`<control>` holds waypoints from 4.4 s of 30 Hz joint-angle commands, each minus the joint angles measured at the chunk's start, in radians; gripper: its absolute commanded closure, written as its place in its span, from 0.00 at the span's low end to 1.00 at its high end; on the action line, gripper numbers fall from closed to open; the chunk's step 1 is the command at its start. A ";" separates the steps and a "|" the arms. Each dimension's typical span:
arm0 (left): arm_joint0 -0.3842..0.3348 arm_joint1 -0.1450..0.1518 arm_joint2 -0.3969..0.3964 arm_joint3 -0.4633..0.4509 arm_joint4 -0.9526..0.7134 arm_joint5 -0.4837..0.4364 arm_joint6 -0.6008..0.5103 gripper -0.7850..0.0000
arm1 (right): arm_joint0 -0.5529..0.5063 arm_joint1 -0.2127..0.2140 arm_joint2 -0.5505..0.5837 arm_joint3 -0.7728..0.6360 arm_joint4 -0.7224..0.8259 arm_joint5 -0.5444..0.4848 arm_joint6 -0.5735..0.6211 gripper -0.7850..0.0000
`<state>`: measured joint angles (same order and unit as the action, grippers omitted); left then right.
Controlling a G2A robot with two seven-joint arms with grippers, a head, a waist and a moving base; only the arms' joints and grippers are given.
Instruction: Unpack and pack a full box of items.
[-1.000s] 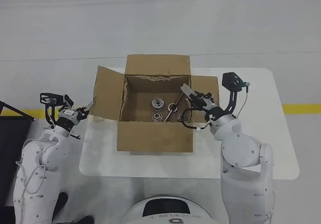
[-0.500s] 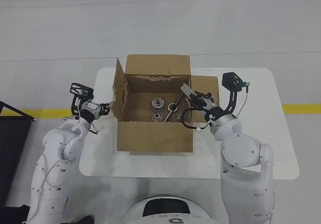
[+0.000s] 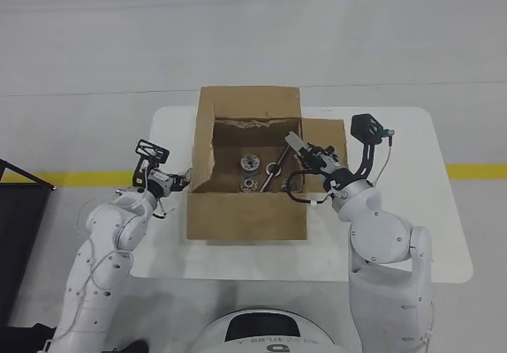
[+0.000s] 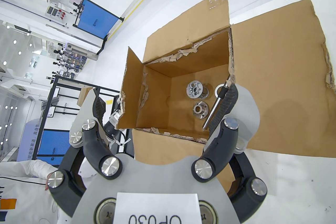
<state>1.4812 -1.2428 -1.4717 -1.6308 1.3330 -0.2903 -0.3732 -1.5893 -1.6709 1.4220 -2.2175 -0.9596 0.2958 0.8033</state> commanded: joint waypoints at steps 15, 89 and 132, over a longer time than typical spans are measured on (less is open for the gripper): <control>-0.041 -0.001 0.068 -0.067 0.033 0.039 -0.043 0.00 | 0.000 0.000 0.000 0.000 0.000 0.000 0.000 0.00; 0.042 0.026 -0.139 -0.008 -0.183 0.043 0.051 0.00 | 0.359 0.130 0.023 0.521 0.492 0.125 0.151 0.00; 0.042 0.030 -0.135 -0.023 -0.192 0.007 0.037 0.00 | 0.548 0.130 -0.210 0.761 0.295 0.266 -0.040 0.00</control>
<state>1.5237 -1.2128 -1.6071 -1.6537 1.1413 -0.2835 -0.3363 -1.0396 -1.5405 1.2060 -1.4418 -0.6854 0.5764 0.7684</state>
